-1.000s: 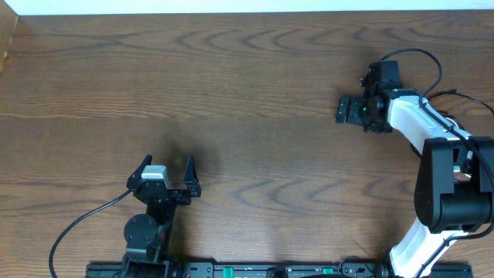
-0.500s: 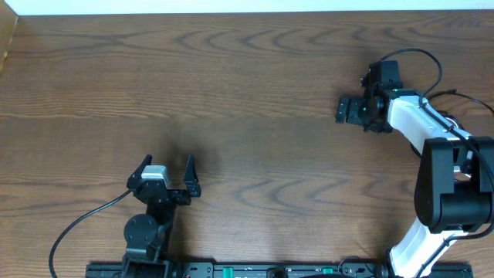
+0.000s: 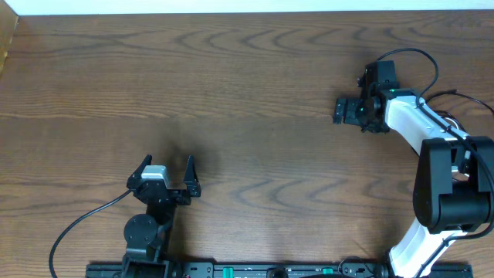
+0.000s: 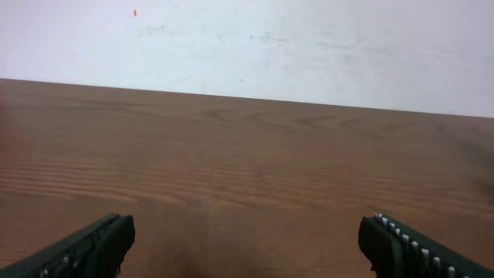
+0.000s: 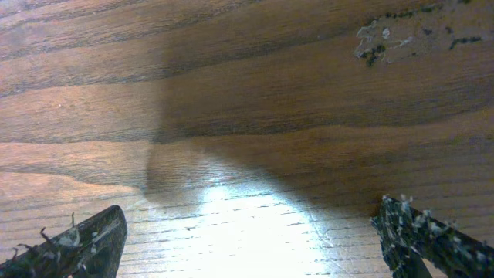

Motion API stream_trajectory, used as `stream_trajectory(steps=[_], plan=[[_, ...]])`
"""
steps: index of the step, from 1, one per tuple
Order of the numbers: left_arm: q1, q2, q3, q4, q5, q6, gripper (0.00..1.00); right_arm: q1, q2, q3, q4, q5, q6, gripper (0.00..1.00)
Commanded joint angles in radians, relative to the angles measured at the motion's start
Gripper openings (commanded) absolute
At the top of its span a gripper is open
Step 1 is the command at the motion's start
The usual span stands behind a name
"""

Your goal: Untangle cables

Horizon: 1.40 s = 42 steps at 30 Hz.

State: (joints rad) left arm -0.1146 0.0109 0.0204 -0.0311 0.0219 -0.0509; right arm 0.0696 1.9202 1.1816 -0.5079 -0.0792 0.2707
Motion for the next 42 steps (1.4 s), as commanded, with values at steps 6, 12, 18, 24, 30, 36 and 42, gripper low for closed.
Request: stream_trajectory(steps=[6,12,18,24,30,36,42], plan=[[0.001,-0.004,-0.016,-0.042,-0.031,0.013,0.98,0.003,0.002,-0.007,-0.008,-0.002,0.009,0.99],[0.001,-0.004,-0.016,-0.042,-0.031,0.013,0.98,0.003,-0.09,-0.007,-0.008,-0.002,0.009,0.99],[0.001,-0.004,-0.016,-0.042,-0.031,0.013,0.98,0.003,-0.267,-0.008,-0.008,-0.002,0.009,0.99],[0.001,-0.004,-0.016,-0.042,-0.031,0.013,0.98,0.003,-0.504,-0.008,-0.008,-0.002,0.009,0.99],[0.001,-0.004,-0.016,-0.042,-0.031,0.013,0.98,0.003,-0.74,-0.008,-0.008,-0.002,0.009,0.99],[0.001,-0.004,-0.016,-0.042,-0.031,0.013,0.98,0.003,-0.911,-0.008,-0.008,-0.002,0.009,0.99],[0.001,-0.004,-0.016,-0.042,-0.031,0.013,0.98,0.003,-1.007,-0.008,-0.008,-0.002,0.009,0.99]])
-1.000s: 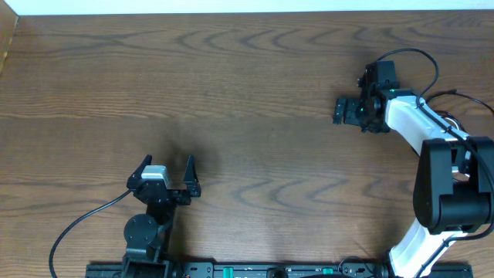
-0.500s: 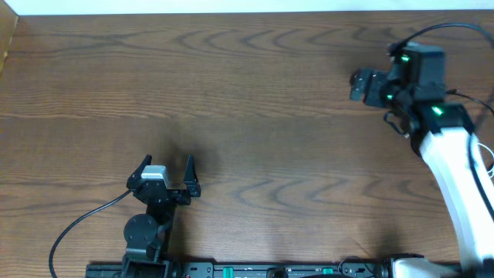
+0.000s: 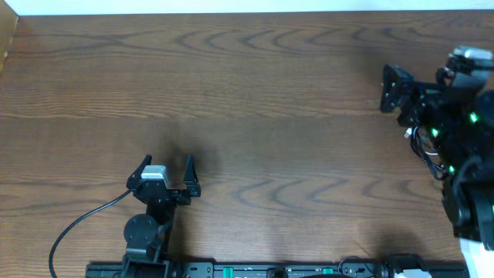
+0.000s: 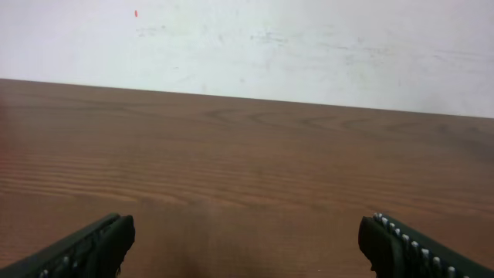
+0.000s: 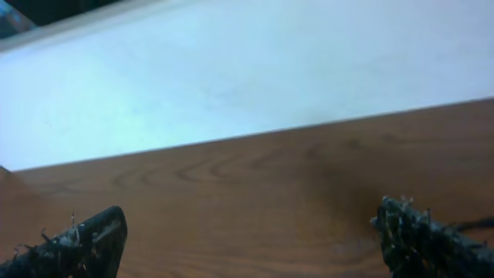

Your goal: Untangle cables

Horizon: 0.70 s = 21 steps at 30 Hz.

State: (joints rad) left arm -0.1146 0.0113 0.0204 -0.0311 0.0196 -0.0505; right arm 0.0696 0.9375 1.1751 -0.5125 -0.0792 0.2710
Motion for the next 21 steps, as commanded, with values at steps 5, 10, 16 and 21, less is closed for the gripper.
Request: stream_trajectory(steps=[5,10,16,21], plan=[[0.001,-0.005,-0.016,-0.042,-0.028,0.013,0.98,0.003,-0.043,-0.001,-0.004,-0.002,0.009,0.99],[0.001,-0.005,-0.016,-0.042,-0.028,0.013,0.98,0.003,-0.035,-0.002,-0.025,-0.002,0.008,0.99],[0.001,-0.005,-0.016,-0.042,-0.028,0.013,0.98,0.003,-0.118,-0.061,-0.162,-0.002,0.009,0.99],[0.001,-0.005,-0.016,-0.042,-0.028,0.013,0.98,0.0,-0.299,-0.236,-0.157,-0.002,0.009,0.99]])
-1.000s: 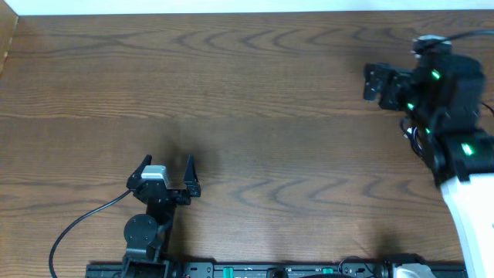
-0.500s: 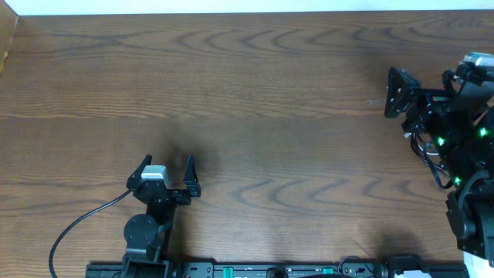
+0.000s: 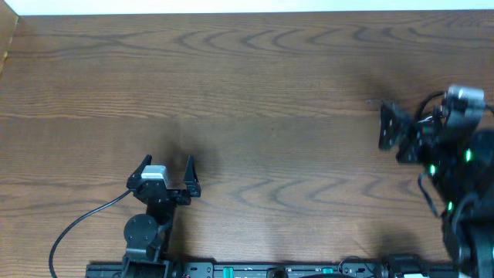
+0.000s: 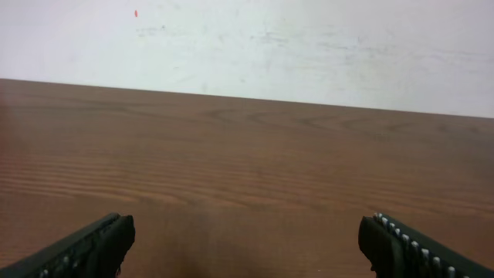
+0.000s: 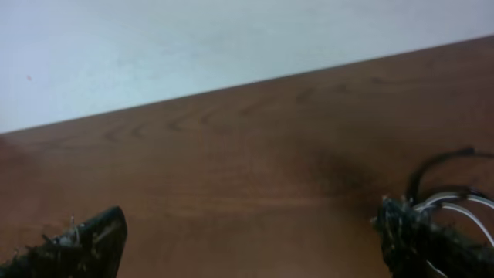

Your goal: Untangle cables

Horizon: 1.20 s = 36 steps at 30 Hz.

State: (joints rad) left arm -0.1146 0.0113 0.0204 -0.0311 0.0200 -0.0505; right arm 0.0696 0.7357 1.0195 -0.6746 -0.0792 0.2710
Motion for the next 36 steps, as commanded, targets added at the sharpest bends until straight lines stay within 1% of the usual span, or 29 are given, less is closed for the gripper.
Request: stream_trajectory(steps=[1,8,11,14,25,29,33,35,36], plan=[[0.001,-0.005,-0.016,-0.042,-0.029,0.013,0.98,-0.005,-0.137,-0.123,0.008,-0.002,0.009,0.99],[0.001,-0.005,-0.016,-0.042,-0.029,0.013,0.98,-0.068,-0.411,-0.411,0.014,-0.002,0.009,0.99],[0.001,-0.005,-0.016,-0.042,-0.029,0.013,0.98,-0.074,-0.501,-0.501,0.044,-0.002,0.009,0.99],[0.001,-0.005,-0.016,-0.042,-0.029,0.013,0.98,-0.074,-0.565,-0.55,0.058,-0.002,0.009,0.99],[0.001,-0.005,-0.016,-0.042,-0.029,0.013,0.98,-0.074,-0.681,-0.616,0.071,-0.002,0.009,0.99],[0.001,-0.005,-0.016,-0.042,-0.029,0.013,0.98,-0.076,-0.732,-0.66,0.126,-0.002,0.009,0.99],[0.001,-0.005,-0.016,-0.042,-0.029,0.013,0.98,-0.077,-0.73,-0.695,0.174,-0.002,0.009,0.99],[0.001,-0.005,-0.016,-0.042,-0.029,0.013,0.98,-0.077,-0.731,-0.722,0.234,-0.002,0.009,0.99],[0.001,-0.005,-0.016,-0.042,-0.029,0.013,0.98,-0.077,-0.731,-0.743,0.291,-0.002,0.009,0.99]])
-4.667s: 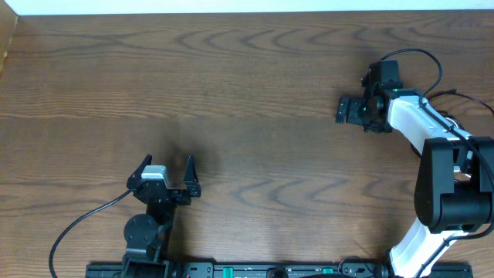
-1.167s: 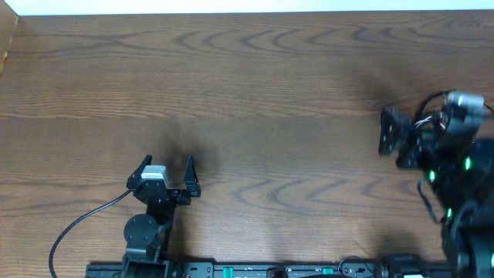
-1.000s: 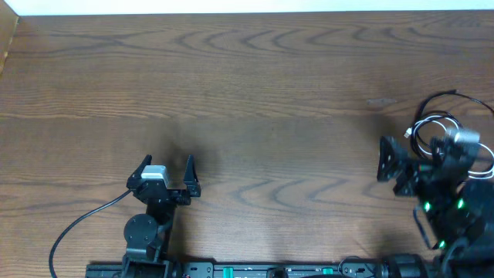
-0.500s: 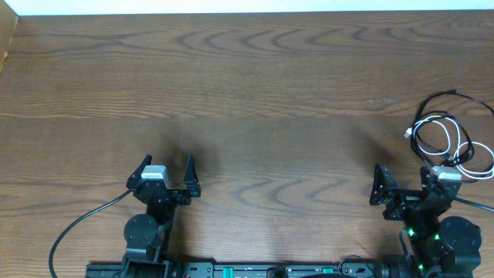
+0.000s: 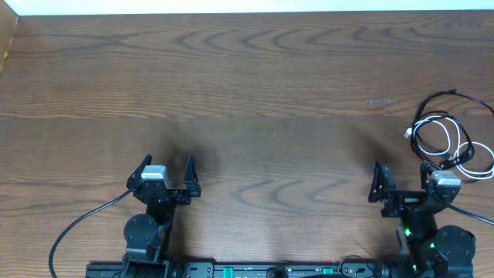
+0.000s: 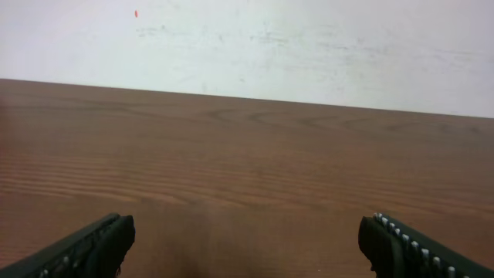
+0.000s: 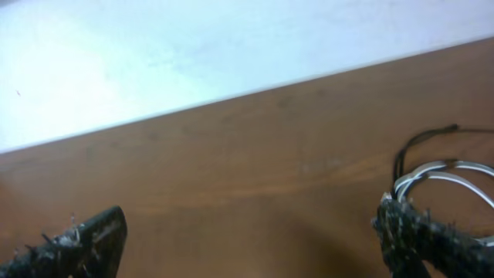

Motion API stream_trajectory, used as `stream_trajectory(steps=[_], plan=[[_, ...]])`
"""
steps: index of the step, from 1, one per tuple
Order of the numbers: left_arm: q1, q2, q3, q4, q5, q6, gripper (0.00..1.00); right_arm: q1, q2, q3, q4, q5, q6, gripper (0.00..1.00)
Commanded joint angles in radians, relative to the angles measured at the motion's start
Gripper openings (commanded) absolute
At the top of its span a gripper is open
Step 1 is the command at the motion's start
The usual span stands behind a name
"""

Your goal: Untangle cables

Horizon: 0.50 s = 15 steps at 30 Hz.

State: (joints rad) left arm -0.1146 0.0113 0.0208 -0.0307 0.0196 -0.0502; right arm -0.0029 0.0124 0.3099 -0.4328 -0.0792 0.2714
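A bundle of black and white cables [image 5: 448, 139] lies coiled on the brown table at the right edge, also showing at the right of the right wrist view as loops of cables [image 7: 440, 170]. My right gripper [image 5: 405, 193] sits open near the front edge, just below the cables, with nothing between its fingers [image 7: 85, 243]. My left gripper [image 5: 165, 179] rests open at the front left, far from the cables; its fingers [image 6: 85, 251] frame bare wood.
The wooden table [image 5: 247, 100] stretches wide between the two arms. A white wall [image 6: 247, 46] stands behind its far edge. A black arm cable [image 5: 77, 224] trails at the front left, and a rail [image 5: 255, 270] runs along the front edge.
My right arm has drawn back from the right middle of the table to the front edge. The coiled cables now lie uncovered on the table. The left arm has not moved.
My right gripper was open, pointing down at the wood at the far right. Then it was raised and tilted up near the right edge, then lower with cable loops beside it. Now it rests at the front, the cables lying on the table.
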Motion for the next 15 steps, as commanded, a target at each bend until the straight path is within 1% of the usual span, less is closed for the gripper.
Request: stream_trajectory(steps=[1,5,11,15], plan=[[0.001,-0.005,-0.017,-0.042,-0.028,0.013,0.98,-0.005,-0.008,-0.055,0.113,-0.002,0.008,0.99],[0.001,-0.005,-0.017,-0.042,-0.028,0.013,0.98,-0.005,-0.008,-0.124,0.293,-0.002,0.008,0.99],[0.001,-0.005,-0.017,-0.043,-0.028,0.013,0.98,-0.005,-0.008,-0.203,0.467,-0.002,0.008,0.99],[0.001,-0.005,-0.017,-0.043,-0.028,0.013,0.98,-0.005,-0.008,-0.254,0.612,-0.002,0.008,0.99]])
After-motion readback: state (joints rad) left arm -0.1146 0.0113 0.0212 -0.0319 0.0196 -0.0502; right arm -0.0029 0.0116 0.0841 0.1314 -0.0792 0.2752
